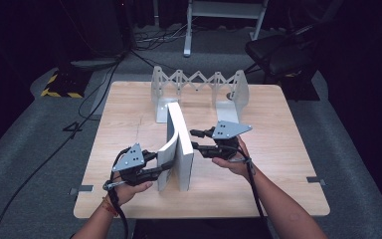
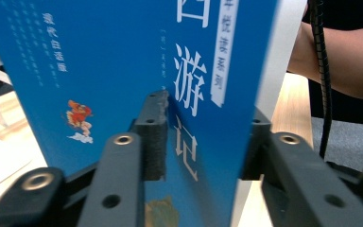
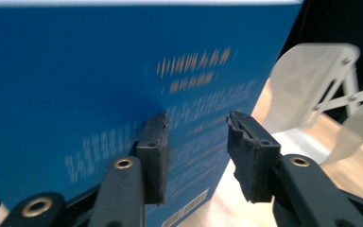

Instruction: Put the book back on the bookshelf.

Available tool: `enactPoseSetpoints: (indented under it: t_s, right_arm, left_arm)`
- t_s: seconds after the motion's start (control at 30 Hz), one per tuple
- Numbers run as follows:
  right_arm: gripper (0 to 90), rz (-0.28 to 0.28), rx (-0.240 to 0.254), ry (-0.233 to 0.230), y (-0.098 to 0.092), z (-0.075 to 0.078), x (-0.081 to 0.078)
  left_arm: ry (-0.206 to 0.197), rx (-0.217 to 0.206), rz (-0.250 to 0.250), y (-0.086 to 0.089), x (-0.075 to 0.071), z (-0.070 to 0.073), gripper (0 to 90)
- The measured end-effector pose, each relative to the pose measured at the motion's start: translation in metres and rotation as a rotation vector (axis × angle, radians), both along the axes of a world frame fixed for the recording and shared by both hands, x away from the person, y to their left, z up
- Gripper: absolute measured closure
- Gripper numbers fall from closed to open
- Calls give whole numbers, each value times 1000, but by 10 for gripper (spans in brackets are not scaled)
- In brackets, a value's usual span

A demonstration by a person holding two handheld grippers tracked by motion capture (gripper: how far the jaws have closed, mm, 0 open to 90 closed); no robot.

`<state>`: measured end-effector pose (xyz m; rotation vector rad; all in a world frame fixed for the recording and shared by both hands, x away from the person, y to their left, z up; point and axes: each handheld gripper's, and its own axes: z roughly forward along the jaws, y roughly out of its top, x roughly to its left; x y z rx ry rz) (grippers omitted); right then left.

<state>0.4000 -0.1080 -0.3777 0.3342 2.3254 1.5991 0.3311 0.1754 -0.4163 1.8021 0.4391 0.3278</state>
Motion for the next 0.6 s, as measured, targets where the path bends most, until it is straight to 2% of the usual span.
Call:
enactPoseSetpoints:
  t_s: [0.1,0.17,0.2,0.3,0.5,0.6]
  right_arm:
    - [550,22,-22,33,4,-10,0]
    - [548,32,-16,59,5,-14,1]
    - [537,37,-18,66,5,-16,2]
    - [527,56,-28,84,5,-22,2]
    - [523,46,-33,71,4,-22,1]
    - [523,27,-34,68,3,-21,2]
  left_arm:
    - [25,-15,-27,1,5,-4,508]
    - [36,-39,-48,4,8,-7,495]
    - [48,-58,-60,5,10,-9,486]
    - [101,-78,-94,5,17,-13,395]
    - [108,-39,-131,0,27,-9,291]
    - [106,-15,-165,-2,35,-7,255]
